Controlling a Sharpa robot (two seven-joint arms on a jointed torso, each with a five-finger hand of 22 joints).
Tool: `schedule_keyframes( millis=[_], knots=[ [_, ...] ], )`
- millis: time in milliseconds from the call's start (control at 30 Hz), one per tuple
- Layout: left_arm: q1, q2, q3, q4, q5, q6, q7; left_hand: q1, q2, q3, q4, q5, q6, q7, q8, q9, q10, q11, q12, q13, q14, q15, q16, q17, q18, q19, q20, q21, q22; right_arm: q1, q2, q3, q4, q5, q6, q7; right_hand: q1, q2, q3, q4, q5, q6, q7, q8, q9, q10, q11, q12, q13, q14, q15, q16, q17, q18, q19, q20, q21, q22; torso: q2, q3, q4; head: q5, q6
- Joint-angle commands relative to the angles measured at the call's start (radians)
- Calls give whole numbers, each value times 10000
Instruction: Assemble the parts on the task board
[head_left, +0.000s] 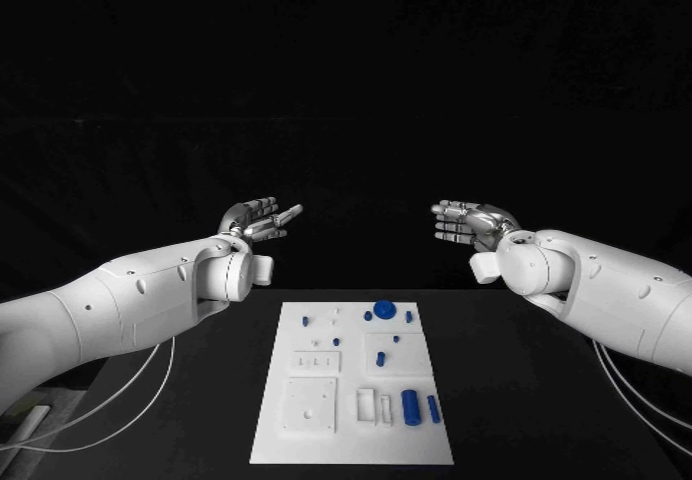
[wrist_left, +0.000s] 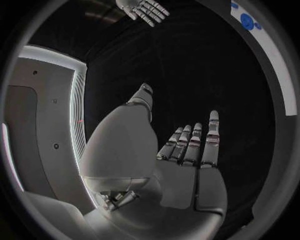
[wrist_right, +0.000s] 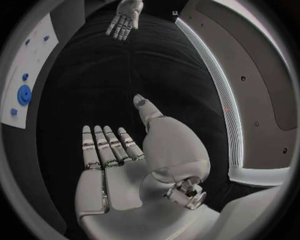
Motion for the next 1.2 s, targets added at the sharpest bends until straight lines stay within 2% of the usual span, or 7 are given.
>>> schedule_keyframes(
  millis=[33, 133, 200, 400, 667, 933, 1200],
  knots=[
    [13, -19, 6, 62, 88, 433, 98, 14, 198, 96, -35, 23, 213, 84, 60, 17, 317, 67, 59, 18, 544, 7, 61, 36, 187, 385, -7, 62, 33, -117, 74, -24, -137, -2296, 370, 152, 202, -10, 98, -204, 111, 1276, 547, 148, 73, 1447, -95, 83, 56, 1667, -89, 84, 75, 187, 1059, -157, 155, 66, 15, -16, 10, 85, -70],
    [13, -111, 5, 170, 57, 502, 198, 10, 945, 200, -759, 69, 1810, 289, 163, 101, 2274, 256, 125, 98, 2450, 113, 157, 107, 354, 1227, -141, 338, 116, -199, 153, -24, -207, -3630, 85, 361, 164, -75, 570, -457, -107, 3061, 319, 166, 145, 3601, -386, 162, 153, 4316, -421, 166, 195, 89, 2756, -487, 392, 143, 31, -21, -3, 142, -68],
    [13, -183, 5, 259, 2, 529, 234, -82, 1437, 69, -1609, 208, 2802, 361, 190, 146, 3635, 326, 169, 162, 4644, 271, 352, 228, 24, 1842, -678, 639, 172, -257, 208, -24, -215, -4391, -74, 461, 80, -106, 1011, -638, 14, 5014, 168, 325, 279, 5102, -645, 223, 200, 5526, -730, 281, 261, 93, 4308, -752, 723, 251, 47, -21, -13, 172, -81],
    [16, -535, 3, 807, -222, 649, 252, 141, 2130, -81, -2681, 686, 5766, -5, 321, 312, 6680, -242, 290, 211, 7004, -615, 889, 401, -696, 3478, -1902, 1645, 473, -360, 334, -24, -45, -7354, -90, 475, -435, -358, 2500, -1048, 30, 6050, 4, 289, 317, 6582, -1197, 251, 214, 8322, -1791, 688, 552, 90, 6903, -1836, 1565, 406, 231, -42, 25, 149, -4],
    [175, -1288, 5, 2330, -390, 1220, 417, -82, 2100, 147, -2909, 737, 5769, -12, 313, 302, 6960, -329, 270, 217, 7308, -769, 961, 354, -1051, 3407, -2243, 2192, 672, -417, 489, -24, 429, -11316, -125, 31, -303, -880, 2517, -1025, -221, 6283, -119, 279, 299, 6818, -1435, 224, 207, 10277, -2520, 2322, 1890, 77, 9497, -2891, 2601, 783, 825, -151, 235, -43, 243],
    [261, -1370, 6, 2919, -502, 1677, 537, -204, 2130, 153, -3169, 778, 5749, -8, 314, 301, 6919, -350, 268, 217, 7583, -949, 1654, 534, -1057, 3360, -2440, 3107, 1068, -524, 579, -21, 720, -13886, -923, -650, -275, -1287, 2435, -1005, -626, 6281, -253, 280, 301, 6750, -1487, 228, 215, 10185, -2607, 4258, 3333, 236, 10169, -3001, 3182, 1178, 1396, -352, 728, -308, 431],
    [341, -1558, 15, 3452, -439, 1740, 563, -264, 2097, 290, -3260, 1166, 5780, -15, 313, 300, 6937, -358, 270, 217, 7512, -943, 1693, 487, -1040, 3207, -2432, 3279, 1150, -751, 947, -19, 635, -15442, -1547, -1235, -218, -1763, 3528, -991, -1060, 6326, -296, 276, 302, 6669, -1504, 229, 217, 10037, -2638, 5475, 4396, 391, 10015, -3053, 4285, 2198, 1785, -408, 868, -401, 527]
  ],
)
